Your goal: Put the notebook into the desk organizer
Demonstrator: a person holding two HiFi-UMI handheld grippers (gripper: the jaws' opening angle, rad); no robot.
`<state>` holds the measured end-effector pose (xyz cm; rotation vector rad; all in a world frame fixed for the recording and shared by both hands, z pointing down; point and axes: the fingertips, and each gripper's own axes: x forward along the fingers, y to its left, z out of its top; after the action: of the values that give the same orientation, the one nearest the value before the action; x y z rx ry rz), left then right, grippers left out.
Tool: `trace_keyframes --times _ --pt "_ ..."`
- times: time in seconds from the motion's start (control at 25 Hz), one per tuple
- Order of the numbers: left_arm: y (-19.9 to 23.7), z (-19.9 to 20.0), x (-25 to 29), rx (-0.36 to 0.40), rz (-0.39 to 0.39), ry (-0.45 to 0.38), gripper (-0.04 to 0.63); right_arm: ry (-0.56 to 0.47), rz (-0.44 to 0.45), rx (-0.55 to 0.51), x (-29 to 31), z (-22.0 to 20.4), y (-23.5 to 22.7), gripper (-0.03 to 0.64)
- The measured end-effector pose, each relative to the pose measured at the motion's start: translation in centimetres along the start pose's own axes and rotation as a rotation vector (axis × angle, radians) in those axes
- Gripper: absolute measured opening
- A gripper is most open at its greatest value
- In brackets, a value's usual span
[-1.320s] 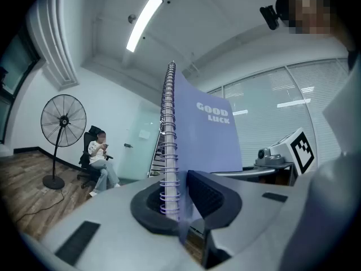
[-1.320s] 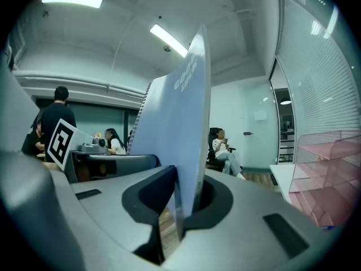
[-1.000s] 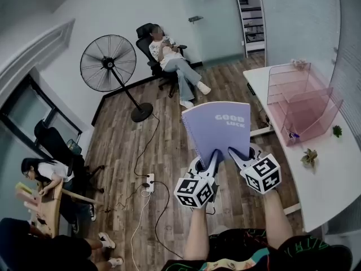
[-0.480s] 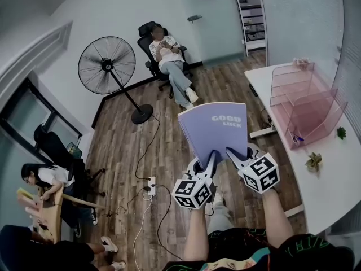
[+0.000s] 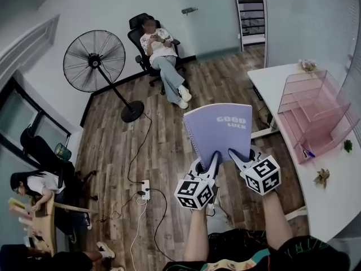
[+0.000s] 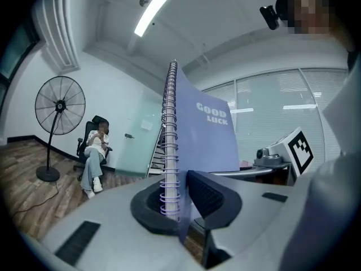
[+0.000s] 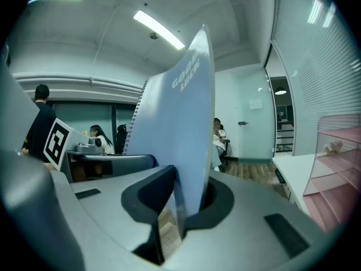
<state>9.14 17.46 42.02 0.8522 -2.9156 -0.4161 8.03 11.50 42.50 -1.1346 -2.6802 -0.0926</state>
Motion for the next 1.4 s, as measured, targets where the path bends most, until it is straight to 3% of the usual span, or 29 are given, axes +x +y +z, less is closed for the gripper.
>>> trace_keyframes --times 0.36,0.68,1.16,1.4 --pt "11.7 0.8 3.6 -0.048 0.078 0.069 0.051 0.072 0.060 0.062 12.4 0.2 -1.5 0.063" --pt "19.5 4.1 7.3 -0.083 0.071 0.009 0.052 0.093 0.063 -0.006 20.8 3.8 -3.3 0.064" --pt "24.2 4.0 10.6 -0.150 0.062 0.004 0.052 0.138 0.061 -0.026 25.9 4.1 -5.6 0.063" --pt "25.2 3.1 14.4 -0.162 0.059 0.054 0.052 0.158 0.053 0.017 27.5 3.2 -9.2 0.064"
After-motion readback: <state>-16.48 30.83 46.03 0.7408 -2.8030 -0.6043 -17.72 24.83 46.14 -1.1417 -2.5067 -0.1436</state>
